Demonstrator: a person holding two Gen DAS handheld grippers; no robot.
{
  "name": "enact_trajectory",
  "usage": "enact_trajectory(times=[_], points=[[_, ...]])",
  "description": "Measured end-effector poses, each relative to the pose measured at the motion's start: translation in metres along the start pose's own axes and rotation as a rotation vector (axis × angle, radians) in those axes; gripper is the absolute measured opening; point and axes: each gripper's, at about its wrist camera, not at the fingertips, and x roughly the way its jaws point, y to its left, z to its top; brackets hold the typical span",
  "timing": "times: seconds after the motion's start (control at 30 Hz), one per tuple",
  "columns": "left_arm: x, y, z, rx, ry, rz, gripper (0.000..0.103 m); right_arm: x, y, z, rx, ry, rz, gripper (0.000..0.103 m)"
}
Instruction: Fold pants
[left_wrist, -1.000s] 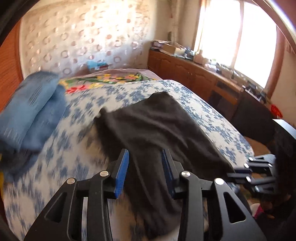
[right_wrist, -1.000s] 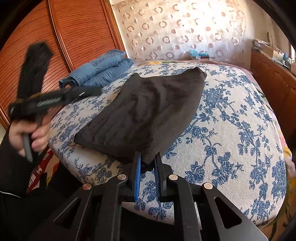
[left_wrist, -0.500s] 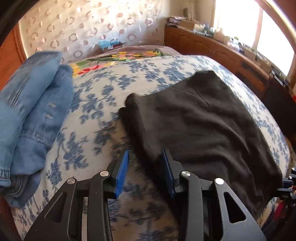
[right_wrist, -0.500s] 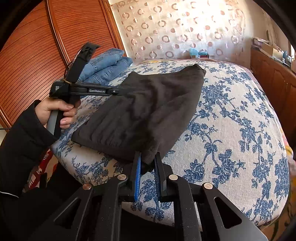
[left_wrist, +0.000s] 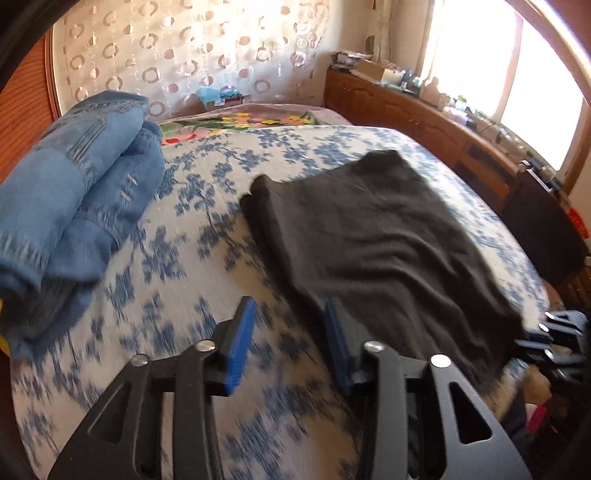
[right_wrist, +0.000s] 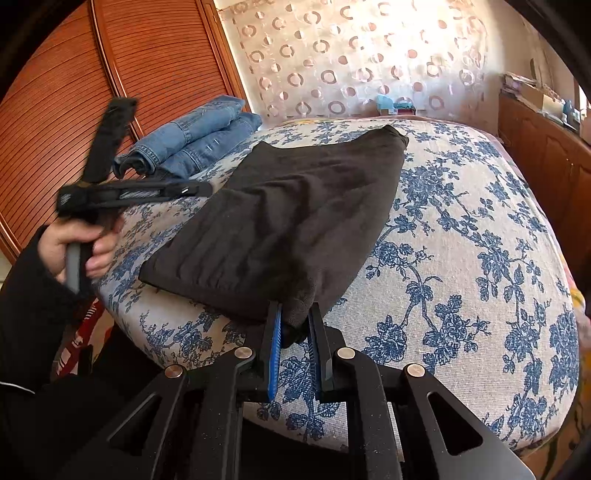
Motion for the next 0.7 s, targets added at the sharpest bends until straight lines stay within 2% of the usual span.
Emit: enact_trajectory(times=[0.07,0.3,0.5,0.63,0.7], points=[[-0.01,-0.005,-0.01,-0.003,-0.013,-0.014,0.062,0.001,-0.001,0.0,0.002,0.002,-0.001,0.013],[-0.033,-0.021,-0.047,-0.039,-0.026,-0.055,0.062,0.0,0.0,-0.001,0.002,0.003,-0.003,0.013],[-0.036,-0.041,-0.063,-0.01,0.001,-0.089,0.062,0.0,0.0,-0.001,0.001,0.003,-0.003,0.013],[-0.034,-0.05,-0.067,0.011,0.016,-0.087,0.053,-0.001,0.0,-0.001,0.001,0.003,-0.005,0.013],[-0.032,-0.051,-0.069,0.002,0.026,-0.091,0.043,-0.002,0.0,-0.001,-0.003,0.003,-0.006,0.013]])
